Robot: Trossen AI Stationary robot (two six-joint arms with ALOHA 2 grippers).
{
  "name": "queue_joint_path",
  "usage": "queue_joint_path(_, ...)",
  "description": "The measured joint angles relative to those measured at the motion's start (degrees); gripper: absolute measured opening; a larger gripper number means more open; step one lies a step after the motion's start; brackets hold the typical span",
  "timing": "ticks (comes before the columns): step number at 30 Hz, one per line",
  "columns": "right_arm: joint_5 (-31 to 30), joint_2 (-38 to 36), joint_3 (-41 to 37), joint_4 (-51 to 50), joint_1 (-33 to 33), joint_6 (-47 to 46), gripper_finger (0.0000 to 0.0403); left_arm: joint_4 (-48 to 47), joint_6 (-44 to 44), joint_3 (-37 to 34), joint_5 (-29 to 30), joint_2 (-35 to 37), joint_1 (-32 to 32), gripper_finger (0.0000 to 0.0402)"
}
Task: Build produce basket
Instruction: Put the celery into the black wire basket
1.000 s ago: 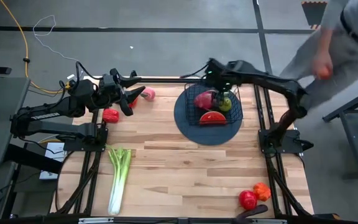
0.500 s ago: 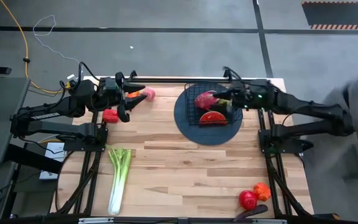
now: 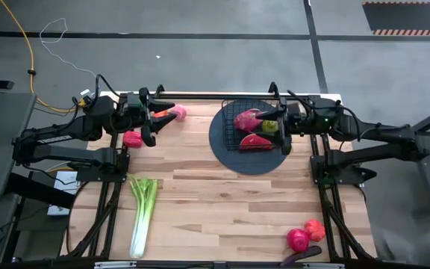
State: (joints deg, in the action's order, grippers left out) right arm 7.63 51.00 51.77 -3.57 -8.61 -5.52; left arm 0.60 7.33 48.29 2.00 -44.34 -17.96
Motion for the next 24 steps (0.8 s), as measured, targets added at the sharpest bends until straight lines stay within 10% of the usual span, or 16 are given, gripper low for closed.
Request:
queue_joint_path(12, -1.56, 0.02, 0.00, -0.03, 0.16, -2.50, 0.0279, -3.84, 4.89, 0.08, 5.49, 0.00, -1.21, 0.0253)
queue_joint_path(24, -3.58, 0.02, 0.00, -0.05, 0.16, -5.26, 0.0279, -29.64, 14.94, 7.56, 4.34, -3.99, -3.38, 0.0356)
